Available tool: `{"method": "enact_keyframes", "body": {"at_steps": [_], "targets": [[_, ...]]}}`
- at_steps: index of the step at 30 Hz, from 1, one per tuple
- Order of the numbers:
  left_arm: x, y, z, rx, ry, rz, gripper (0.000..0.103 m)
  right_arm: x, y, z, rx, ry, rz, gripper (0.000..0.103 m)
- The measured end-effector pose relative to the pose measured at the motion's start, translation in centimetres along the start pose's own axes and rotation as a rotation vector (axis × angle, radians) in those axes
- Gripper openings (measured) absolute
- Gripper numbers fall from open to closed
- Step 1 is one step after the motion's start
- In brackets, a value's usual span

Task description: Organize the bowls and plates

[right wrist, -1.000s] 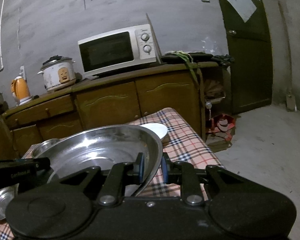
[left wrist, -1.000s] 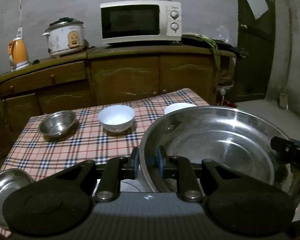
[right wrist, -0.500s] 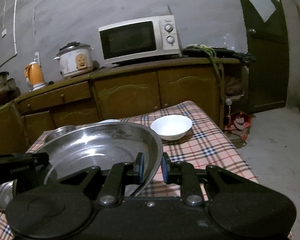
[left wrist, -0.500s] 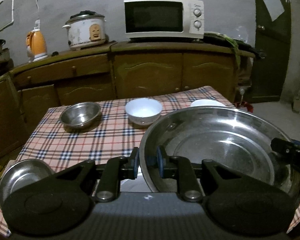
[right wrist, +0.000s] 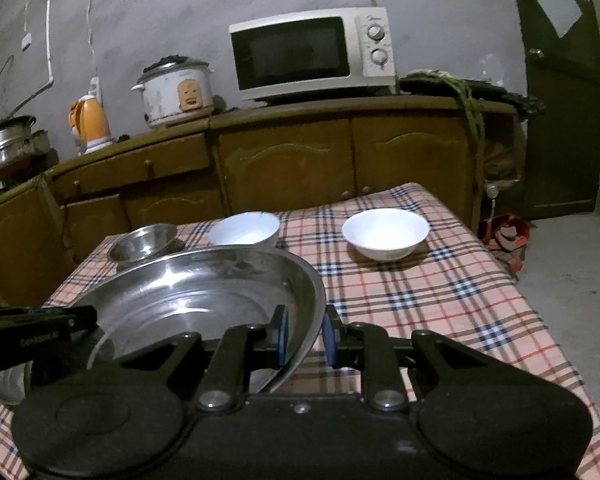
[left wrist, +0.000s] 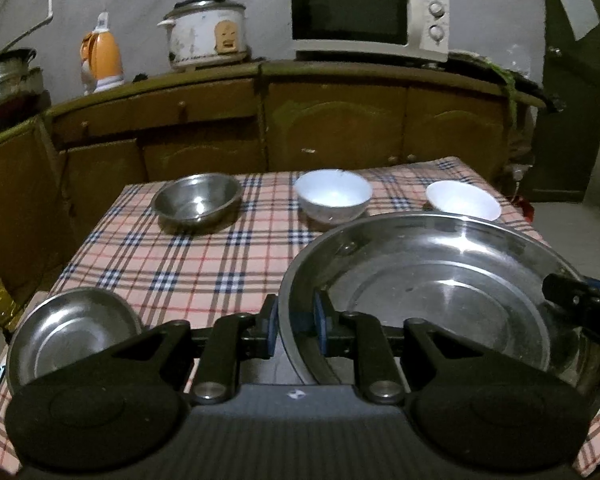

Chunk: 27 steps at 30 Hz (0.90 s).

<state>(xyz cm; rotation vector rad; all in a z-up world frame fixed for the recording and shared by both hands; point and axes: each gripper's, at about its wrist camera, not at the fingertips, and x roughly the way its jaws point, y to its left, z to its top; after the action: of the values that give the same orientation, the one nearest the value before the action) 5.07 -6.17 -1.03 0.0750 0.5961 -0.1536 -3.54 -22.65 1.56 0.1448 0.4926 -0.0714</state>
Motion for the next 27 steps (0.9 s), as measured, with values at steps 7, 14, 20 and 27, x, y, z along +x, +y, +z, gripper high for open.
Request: {"method": "enact_keyframes", "body": {"at_steps": [7,14,20,27], "targets": [[2.2,2.1,-1.1,-0.016,0.051,0.035,0.020,3.1,1.8,-1.1,-0.012,0.047,0.036,0.024],[4.7,3.4,-2.6,-0.030,0.106,0.065,0.021,6.6,3.1,-2.8,-0.025,0.108,0.054,0.024],[6.5,4.3,-3.7,-0.030,0.153,0.087,0.021,8.8,3.8,-4.4,-0.038,0.166,0.060,0.024],[7.9,4.1,-4.5,-0.020,0.166,0.071,0.021,10.5,3.5,-5.4,-0.048,0.192,0.041,0.024]]}}
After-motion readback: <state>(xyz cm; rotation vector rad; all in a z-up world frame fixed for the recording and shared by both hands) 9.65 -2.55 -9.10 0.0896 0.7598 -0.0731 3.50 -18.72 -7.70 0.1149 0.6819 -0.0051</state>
